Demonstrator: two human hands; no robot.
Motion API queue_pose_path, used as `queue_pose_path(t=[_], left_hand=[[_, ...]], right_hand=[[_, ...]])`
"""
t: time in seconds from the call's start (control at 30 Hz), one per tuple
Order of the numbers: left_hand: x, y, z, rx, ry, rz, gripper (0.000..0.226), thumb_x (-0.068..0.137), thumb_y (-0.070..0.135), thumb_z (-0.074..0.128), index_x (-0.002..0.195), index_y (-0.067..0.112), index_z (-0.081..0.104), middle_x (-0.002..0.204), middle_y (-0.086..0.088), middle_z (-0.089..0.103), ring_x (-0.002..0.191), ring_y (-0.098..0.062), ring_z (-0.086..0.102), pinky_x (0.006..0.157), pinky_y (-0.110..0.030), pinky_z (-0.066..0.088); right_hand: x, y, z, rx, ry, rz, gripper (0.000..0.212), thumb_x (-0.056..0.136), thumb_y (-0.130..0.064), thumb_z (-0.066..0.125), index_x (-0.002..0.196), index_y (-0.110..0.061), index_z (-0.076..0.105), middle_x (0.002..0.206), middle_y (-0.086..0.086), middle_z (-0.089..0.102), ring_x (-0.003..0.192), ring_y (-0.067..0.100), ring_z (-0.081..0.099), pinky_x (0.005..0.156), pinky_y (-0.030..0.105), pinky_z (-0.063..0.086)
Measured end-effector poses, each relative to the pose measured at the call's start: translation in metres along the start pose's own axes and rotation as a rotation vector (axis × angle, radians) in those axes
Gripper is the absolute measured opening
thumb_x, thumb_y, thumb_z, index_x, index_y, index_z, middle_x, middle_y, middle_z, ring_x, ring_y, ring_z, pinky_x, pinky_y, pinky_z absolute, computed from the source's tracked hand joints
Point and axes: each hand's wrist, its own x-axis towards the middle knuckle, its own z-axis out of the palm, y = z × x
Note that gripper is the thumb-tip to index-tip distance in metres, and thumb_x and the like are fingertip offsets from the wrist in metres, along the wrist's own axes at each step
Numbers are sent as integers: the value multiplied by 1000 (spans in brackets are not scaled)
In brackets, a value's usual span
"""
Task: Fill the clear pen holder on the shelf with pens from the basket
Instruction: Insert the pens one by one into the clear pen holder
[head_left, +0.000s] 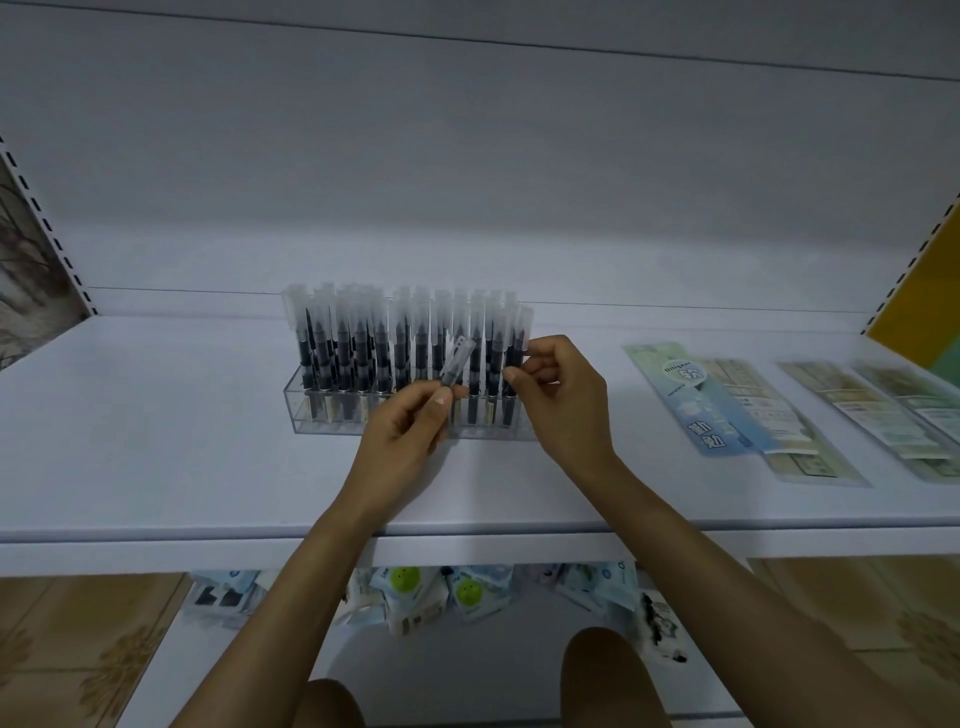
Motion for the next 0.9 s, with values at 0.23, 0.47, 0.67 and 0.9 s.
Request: queue_pose_path(t=[0.23,0.47,0.67,0.9], left_hand=[[-1,1,1,-6,-11,28,28,90,28,52,103,8,65,56,14,48,51,1,39,50,-10,34],[-1,1,2,-25,-21,37,27,88,31,51,104,14,65,56,16,51,52,2,44,52,-8,35],[0,-2,1,-20,-20,41,29,87,31,52,103,11,66,56,15,52,52,1,43,52,-9,34],[1,-6,0,-23,-30,60,19,85,30,57,96,18,67,59,12,51,53,-1,41,51,-11,34]], right_hand=[[-3,0,0,45,5,-11,21,83,-16,72,89,-21,53,75,-17,57,70,-5,57,65,10,46],[-4,0,0,55,15,-40,21,82,-18,72,89,-21,53,76,-14,58,70,3,58,65,16,50],[-5,-5,-5,159,7,57,26,80,-21,76,96,-18,55,80,-5,63,73,4,60,68,16,51],[-31,-21,-13,325,102,69,9,87,-23,67,91,-17,61,81,1,65,74,22,65,68,43,56]])
